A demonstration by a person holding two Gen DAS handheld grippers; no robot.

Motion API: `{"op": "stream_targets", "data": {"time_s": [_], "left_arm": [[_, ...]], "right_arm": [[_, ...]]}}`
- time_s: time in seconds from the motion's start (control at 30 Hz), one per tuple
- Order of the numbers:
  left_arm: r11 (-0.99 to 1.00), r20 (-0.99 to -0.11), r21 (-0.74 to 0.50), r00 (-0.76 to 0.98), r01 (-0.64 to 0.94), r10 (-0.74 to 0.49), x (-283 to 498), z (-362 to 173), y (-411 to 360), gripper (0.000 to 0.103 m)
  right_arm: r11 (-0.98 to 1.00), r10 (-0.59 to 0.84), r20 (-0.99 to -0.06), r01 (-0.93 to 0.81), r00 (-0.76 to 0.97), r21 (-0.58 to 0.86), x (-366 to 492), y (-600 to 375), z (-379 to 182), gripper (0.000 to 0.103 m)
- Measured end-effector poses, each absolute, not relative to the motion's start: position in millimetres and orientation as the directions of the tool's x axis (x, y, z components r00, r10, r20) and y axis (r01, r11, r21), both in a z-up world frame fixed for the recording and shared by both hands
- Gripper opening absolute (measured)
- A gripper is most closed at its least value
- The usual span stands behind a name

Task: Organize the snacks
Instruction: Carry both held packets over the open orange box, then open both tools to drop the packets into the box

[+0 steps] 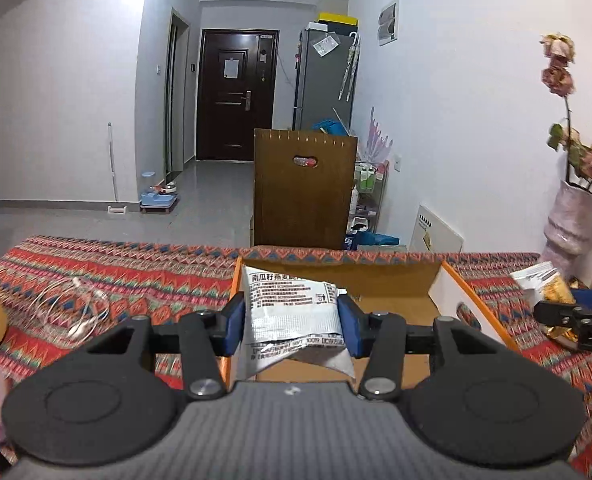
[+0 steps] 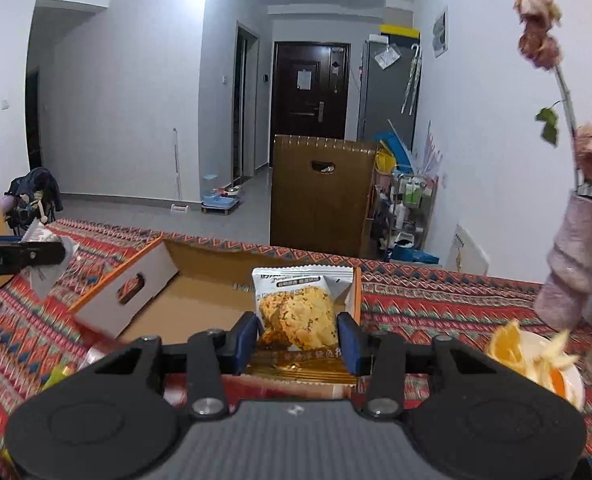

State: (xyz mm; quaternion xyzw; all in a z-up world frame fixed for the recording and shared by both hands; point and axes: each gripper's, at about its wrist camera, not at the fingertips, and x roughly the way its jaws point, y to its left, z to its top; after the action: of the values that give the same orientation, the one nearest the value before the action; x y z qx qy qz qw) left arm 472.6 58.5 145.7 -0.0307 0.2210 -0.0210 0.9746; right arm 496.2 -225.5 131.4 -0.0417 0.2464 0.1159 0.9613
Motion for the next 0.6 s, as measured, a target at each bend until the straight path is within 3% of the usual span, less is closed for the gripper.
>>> {"op": "stream_targets", "data": {"time_s": [0.3, 0.6], "left_arm": [[0.994, -0.531, -0.101, 0.844, 0.027, -0.077, 589.1, 116.8, 62.5, 0.049], [0.999, -0.639, -0.010, 0.769, 0.043, -0.039, 668.1, 66.4, 56.7, 0.049]], "right_arm": [[0.970, 0.210, -0.627, -0.241, 0.750, 0.035, 630.8, -214.8, 98.3, 0.043], [0.970, 0.108, -0.741, -0.232, 0.663, -0.067, 714.7, -189.9, 44.9, 0.043]]}}
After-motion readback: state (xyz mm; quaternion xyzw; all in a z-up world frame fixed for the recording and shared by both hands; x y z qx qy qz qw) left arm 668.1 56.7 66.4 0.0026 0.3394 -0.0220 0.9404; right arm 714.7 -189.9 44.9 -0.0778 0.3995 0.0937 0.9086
